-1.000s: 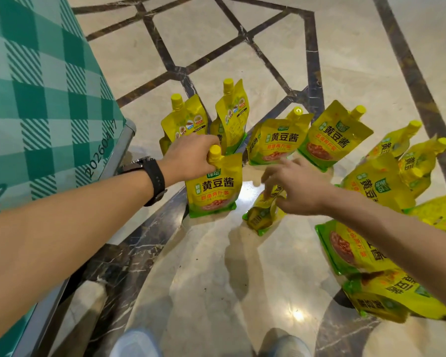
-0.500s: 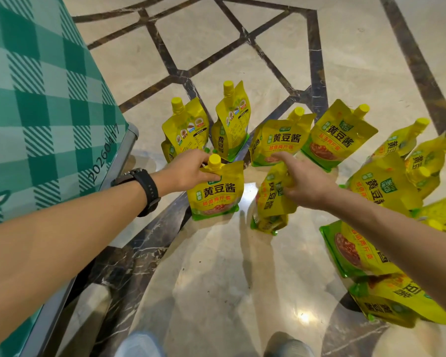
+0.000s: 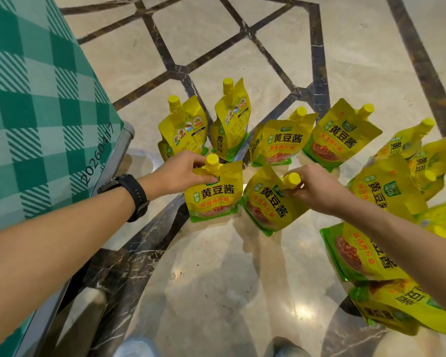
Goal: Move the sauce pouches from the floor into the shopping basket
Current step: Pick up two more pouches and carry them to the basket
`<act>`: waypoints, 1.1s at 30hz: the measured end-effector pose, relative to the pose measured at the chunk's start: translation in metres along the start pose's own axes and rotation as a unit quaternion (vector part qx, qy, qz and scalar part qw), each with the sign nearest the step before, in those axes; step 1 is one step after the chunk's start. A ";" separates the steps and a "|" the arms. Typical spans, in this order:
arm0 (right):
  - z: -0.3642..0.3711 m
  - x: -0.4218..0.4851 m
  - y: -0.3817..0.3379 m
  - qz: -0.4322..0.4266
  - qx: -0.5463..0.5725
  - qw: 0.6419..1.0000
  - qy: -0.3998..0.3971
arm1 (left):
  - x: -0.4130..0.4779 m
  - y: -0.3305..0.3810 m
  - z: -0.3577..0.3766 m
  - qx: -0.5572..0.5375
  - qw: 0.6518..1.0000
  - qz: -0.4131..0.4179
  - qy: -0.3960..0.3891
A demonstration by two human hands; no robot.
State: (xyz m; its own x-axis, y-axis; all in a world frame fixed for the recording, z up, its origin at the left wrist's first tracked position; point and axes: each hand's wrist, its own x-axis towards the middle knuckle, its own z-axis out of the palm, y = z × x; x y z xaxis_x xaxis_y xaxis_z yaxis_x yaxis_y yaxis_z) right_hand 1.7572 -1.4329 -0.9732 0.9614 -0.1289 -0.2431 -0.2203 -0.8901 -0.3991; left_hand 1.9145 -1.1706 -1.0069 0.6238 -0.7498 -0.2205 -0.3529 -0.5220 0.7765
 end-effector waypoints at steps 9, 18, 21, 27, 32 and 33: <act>-0.009 0.007 0.012 0.006 0.046 0.999 0.003 | 0.001 -0.002 0.004 -0.104 0.994 -0.017 0.022; 0.004 0.000 0.018 0.071 0.130 0.989 0.012 | -0.023 -0.036 0.009 -0.192 0.975 -0.110 -0.025; 0.005 -0.001 0.021 0.087 0.123 0.988 0.020 | -0.032 -0.048 0.019 -0.119 0.985 -0.120 -0.040; 0.010 -0.003 0.026 0.120 0.173 0.978 0.012 | -0.033 -0.046 0.037 -0.126 0.987 -0.100 0.005; 0.008 -0.003 0.025 0.119 0.181 0.976 0.004 | -0.029 -0.052 0.035 -0.108 0.989 -0.102 0.008; 0.007 -0.003 0.027 0.121 0.185 0.975 0.002 | -0.029 -0.053 0.034 -0.109 0.989 -0.101 0.009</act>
State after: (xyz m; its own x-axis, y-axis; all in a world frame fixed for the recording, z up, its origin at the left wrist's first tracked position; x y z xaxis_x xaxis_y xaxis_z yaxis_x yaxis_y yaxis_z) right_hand 1.7472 -1.4533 -0.9895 0.8745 -0.3179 -0.3664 -0.4843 -0.6149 -0.6224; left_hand 1.8912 -1.1356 -1.0616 0.6794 -0.6309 -0.3746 -0.0621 -0.5582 0.8274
